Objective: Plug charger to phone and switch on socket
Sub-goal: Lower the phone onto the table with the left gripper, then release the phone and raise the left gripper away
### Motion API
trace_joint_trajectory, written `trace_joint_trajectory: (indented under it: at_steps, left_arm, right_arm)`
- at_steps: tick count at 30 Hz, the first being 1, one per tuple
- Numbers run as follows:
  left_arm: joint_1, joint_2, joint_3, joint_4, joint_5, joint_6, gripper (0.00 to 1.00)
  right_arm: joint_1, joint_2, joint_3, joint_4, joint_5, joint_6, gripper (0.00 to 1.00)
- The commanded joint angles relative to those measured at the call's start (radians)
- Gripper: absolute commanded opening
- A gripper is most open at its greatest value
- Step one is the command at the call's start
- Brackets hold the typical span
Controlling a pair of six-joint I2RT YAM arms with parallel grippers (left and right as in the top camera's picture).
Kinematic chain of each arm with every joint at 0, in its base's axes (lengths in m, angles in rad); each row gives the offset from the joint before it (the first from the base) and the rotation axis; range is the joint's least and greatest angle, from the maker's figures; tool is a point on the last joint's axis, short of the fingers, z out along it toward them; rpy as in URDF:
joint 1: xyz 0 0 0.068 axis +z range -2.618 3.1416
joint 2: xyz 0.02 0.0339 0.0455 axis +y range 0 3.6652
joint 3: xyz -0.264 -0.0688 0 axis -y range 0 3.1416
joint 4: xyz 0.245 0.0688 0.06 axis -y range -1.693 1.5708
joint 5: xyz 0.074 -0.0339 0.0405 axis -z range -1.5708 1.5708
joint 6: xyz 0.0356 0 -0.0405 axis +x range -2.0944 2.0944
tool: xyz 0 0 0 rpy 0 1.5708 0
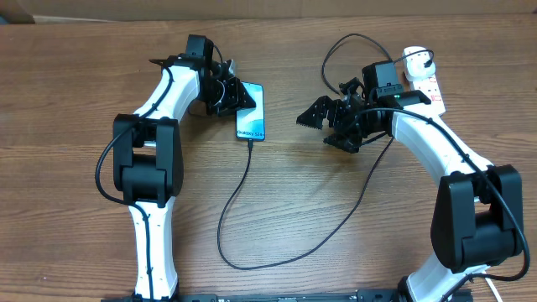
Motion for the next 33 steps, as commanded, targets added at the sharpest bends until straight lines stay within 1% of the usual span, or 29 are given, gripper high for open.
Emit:
trace_joint_trajectory:
  at_steps: [1, 6, 11, 15, 18, 21, 22, 25, 29, 31, 33]
  left_arm:
    - [0.0, -0.001, 0.015, -0.016, -0.055, 0.024, 0.42]
    - [0.0, -0.001, 0.015, -0.056, -0.133, 0.025, 0.42]
    - [0.002, -0.002, 0.019, -0.098, -0.177, 0.04, 0.41]
    - [0.014, -0.003, 0.044, -0.138, -0.192, 0.043, 0.41]
    - [0.031, -0.003, 0.083, -0.185, -0.196, 0.043, 0.38]
    - [0.048, -0.004, 0.148, -0.259, -0.203, 0.066, 0.37]
    - [0.053, -0.004, 0.177, -0.292, -0.212, 0.071, 0.35]
    - [0.063, -0.004, 0.283, -0.403, -0.254, 0.101, 0.34]
    - [0.065, -0.005, 0.474, -0.562, -0.389, 0.103, 0.32]
    - [0.065, -0.014, 0.566, -0.625, -0.428, 0.103, 0.34]
    - [0.065, -0.034, 0.651, -0.671, -0.444, 0.102, 0.36]
  right_arm:
    - [0.003, -0.014, 0.003, 0.002, 0.003, -0.008, 1.0]
    - [0.003, -0.014, 0.003, 0.002, 0.003, -0.008, 1.0]
    - [0.003, -0.014, 0.003, 0.003, 0.003, -0.008, 1.0]
    - [0.003, -0.014, 0.003, 0.003, 0.003, -0.008, 1.0]
    - [0.003, -0.014, 0.003, 0.002, 0.003, -0.008, 1.0]
    - [0.003, -0.014, 0.003, 0.002, 0.003, -0.008, 1.0]
    - [0.003, -0.014, 0.003, -0.001, 0.003, -0.009, 1.0]
    - [0.003, -0.014, 0.012, -0.026, 0.004, -0.041, 1.0]
    - [0.002, -0.019, 0.079, -0.118, 0.003, -0.08, 1.0]
    - [0.003, -0.032, 0.14, -0.19, 0.016, -0.127, 1.0]
    - [0.003, -0.05, 0.214, -0.276, 0.074, -0.139, 1.0]
